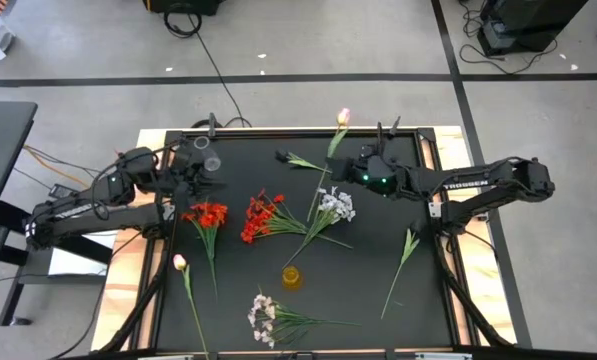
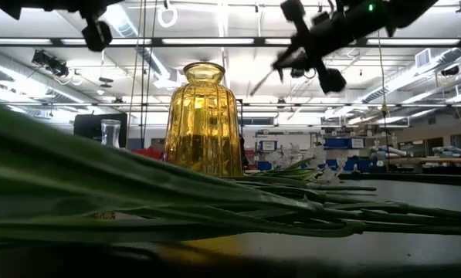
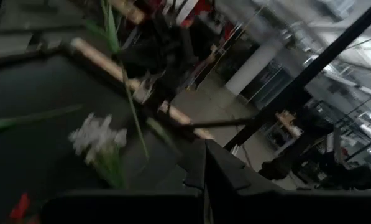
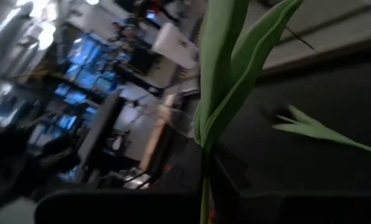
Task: Sort flowers into vase by color
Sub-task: Put the top pink flower into the yellow vase
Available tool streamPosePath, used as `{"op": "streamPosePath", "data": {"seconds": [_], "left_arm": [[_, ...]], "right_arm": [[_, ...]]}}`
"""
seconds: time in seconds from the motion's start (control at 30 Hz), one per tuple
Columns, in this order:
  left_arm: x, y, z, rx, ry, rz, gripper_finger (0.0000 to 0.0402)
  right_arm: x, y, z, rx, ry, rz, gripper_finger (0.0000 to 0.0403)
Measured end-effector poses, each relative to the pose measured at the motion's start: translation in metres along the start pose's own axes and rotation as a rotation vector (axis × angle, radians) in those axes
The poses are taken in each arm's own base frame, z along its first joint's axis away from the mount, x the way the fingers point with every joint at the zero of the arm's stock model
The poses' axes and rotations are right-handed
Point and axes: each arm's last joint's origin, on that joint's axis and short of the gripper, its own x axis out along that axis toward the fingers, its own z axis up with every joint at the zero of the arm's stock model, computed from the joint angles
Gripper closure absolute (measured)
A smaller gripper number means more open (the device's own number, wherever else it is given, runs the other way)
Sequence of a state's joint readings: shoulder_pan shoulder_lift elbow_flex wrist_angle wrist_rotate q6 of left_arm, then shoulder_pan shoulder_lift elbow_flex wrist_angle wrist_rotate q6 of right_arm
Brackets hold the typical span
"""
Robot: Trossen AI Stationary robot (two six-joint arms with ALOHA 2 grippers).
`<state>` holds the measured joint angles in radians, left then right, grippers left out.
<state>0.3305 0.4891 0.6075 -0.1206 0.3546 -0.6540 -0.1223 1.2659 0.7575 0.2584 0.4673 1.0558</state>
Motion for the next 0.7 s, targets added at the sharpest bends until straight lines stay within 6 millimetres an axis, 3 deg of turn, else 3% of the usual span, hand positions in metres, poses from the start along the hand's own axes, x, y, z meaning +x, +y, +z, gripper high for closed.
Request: {"op": "streamPosePath", "data": {"seconds": [0.13, 0.3, 0.47, 0.7], "left_arm": [[0.000, -0.012, 0.016, 0.101, -0.048, -0.033, 0.0390], [0.005, -0.027, 0.043, 0.270, -0.093, 0.053, 0.0377], [0.014, -0.037, 0.063, 0.344, -0.120, 0.088, 0.0336], [0.045, -0.034, 0.068, 0.393, -0.107, 0.048, 0.0269]], "right_arm": [[-0.004, 0.028, 0.007, -0.169, -0.023, 0.077, 0.0378], [-0.007, 0.057, 0.026, -0.368, -0.040, 0.193, 0.0378], [-0.013, 0.086, 0.045, -0.466, -0.025, 0.362, 0.0378], [-0.016, 0.127, 0.051, -0.624, -0.015, 0.568, 0.0378]]}}
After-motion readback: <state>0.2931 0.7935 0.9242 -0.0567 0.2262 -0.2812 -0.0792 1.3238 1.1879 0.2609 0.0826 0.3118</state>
